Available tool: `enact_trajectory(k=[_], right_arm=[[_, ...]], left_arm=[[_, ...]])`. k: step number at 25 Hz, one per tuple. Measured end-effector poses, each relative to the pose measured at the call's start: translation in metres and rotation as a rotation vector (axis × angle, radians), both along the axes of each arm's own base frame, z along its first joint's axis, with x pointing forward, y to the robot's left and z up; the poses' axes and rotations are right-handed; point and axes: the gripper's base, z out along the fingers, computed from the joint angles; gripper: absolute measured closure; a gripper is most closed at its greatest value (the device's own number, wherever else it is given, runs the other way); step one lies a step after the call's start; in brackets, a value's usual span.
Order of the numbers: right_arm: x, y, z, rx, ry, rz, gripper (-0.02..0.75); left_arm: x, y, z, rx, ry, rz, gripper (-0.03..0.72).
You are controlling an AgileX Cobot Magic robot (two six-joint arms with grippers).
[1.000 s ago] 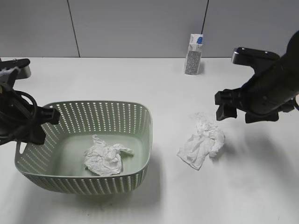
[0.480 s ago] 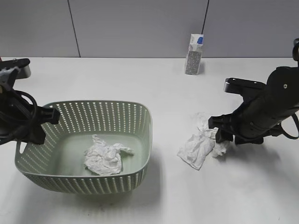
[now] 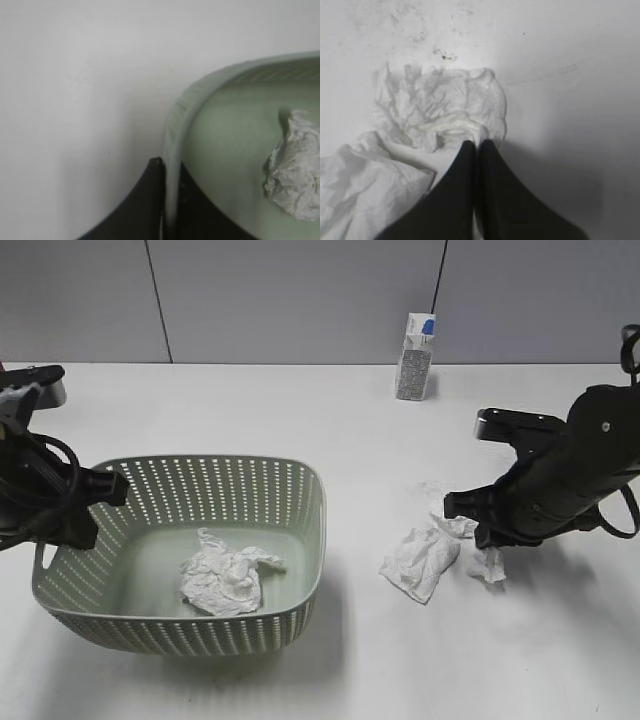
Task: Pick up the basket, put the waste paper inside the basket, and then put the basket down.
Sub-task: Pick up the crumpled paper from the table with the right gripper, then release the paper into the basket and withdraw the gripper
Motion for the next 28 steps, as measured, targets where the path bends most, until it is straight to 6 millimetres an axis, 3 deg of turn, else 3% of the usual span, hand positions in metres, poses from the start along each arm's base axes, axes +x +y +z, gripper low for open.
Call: enact_trajectory(k=[4,8,12,17,20,24,26,28], right_arm=[[-0.007,0.004,0.018,0.003,-0.005,0.037,0.718],[-0.016,0.019,0.074,0.039,-0.178,0.139,0.718],[-0.035,0.058,0.130,0.065,-0.354,0.379,0.718],[-0.057,0.119,0.164,0.139,-0.484,0.584,0.718],[-0.064,0.151,0.163,0.178,-0.537,0.650,0.718],[-0.066,0.174,0.133,0.170,-0.466,0.689,0.679],[-0.065,0.179,0.119,0.167,-0.425,0.684,0.583],[-0.065,0.180,0.114,0.163,-0.402,0.683,0.415]], left_arm=[[0.000,0.000,0.000,0.000,-0.001,0.000,0.685],[0.000,0.000,0.000,-0.001,-0.002,0.000,0.685],[0.001,0.000,0.000,-0.005,-0.016,0.003,0.685],[0.002,0.000,0.001,-0.007,-0.021,0.004,0.685],[0.002,0.000,0.001,-0.007,-0.021,0.004,0.685],[0.002,-0.001,0.001,-0.008,-0.021,0.005,0.685],[0.002,-0.001,0.001,-0.008,-0.021,0.005,0.685],[0.002,-0.001,0.001,-0.008,-0.021,0.005,0.685]])
